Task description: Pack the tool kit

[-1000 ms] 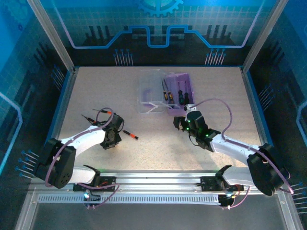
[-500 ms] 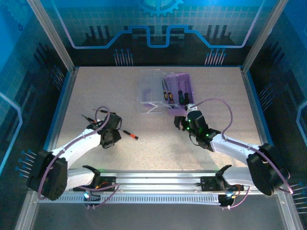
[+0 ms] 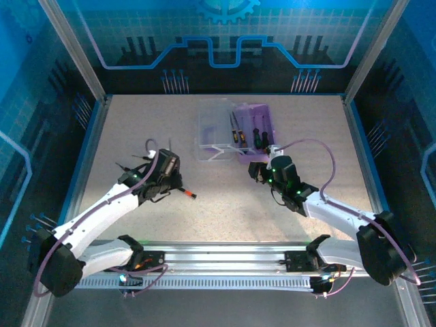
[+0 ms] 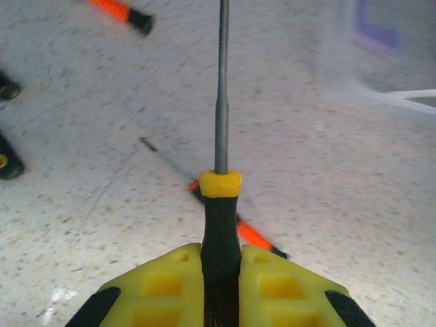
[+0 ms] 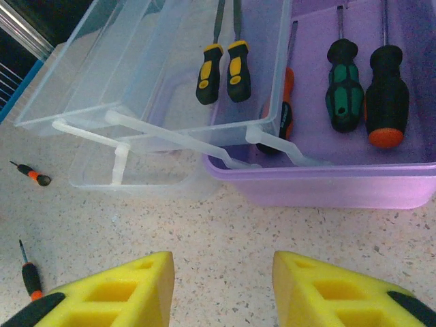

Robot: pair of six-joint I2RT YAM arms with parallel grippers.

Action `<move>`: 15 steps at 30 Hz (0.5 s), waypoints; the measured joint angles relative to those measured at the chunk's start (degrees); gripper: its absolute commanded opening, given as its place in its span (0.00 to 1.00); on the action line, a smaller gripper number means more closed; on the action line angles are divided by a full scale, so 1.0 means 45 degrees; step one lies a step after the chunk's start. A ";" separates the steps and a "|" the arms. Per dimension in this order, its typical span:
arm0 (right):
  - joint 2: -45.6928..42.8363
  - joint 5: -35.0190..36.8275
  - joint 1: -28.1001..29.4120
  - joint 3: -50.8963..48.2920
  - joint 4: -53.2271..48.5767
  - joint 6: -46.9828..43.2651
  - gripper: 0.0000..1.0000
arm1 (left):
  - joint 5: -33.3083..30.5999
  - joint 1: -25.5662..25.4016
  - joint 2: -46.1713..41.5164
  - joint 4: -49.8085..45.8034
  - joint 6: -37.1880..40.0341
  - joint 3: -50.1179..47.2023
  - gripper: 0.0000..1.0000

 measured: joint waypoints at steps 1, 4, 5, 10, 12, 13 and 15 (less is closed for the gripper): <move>-0.0058 -0.0005 0.0000 0.0000 0.0000 -0.0005 0.44 | -0.0044 -0.0398 0.0044 0.0126 0.0073 0.0146 0.03; -0.0248 -0.0019 -0.0010 -0.0015 0.0029 -0.0005 0.45 | -0.0083 -0.1564 0.0277 0.0874 0.0398 0.0311 0.03; -0.0311 -0.0078 -0.0024 -0.0039 0.0073 -0.0005 0.46 | -0.0073 -0.1933 0.0389 0.1180 0.0515 0.0306 0.03; -0.0418 -0.0316 -0.0083 0.0214 -0.0117 -0.0053 0.52 | 0.0248 -0.3133 0.0918 0.2992 0.1112 0.0097 0.02; -0.0272 -0.0461 -0.0087 0.0801 -0.0452 -0.0019 0.53 | 0.0500 -0.3308 0.1132 0.3589 0.1336 0.0034 0.01; -0.0136 -0.0651 -0.0087 0.1175 -0.0500 0.0029 0.54 | 0.0636 -0.3366 0.1243 0.3866 0.1394 0.0019 0.01; 0.0228 -0.1146 -0.0087 0.1923 -0.0486 0.0223 0.55 | 0.0874 -0.3463 0.1452 0.4333 0.1428 0.0010 0.01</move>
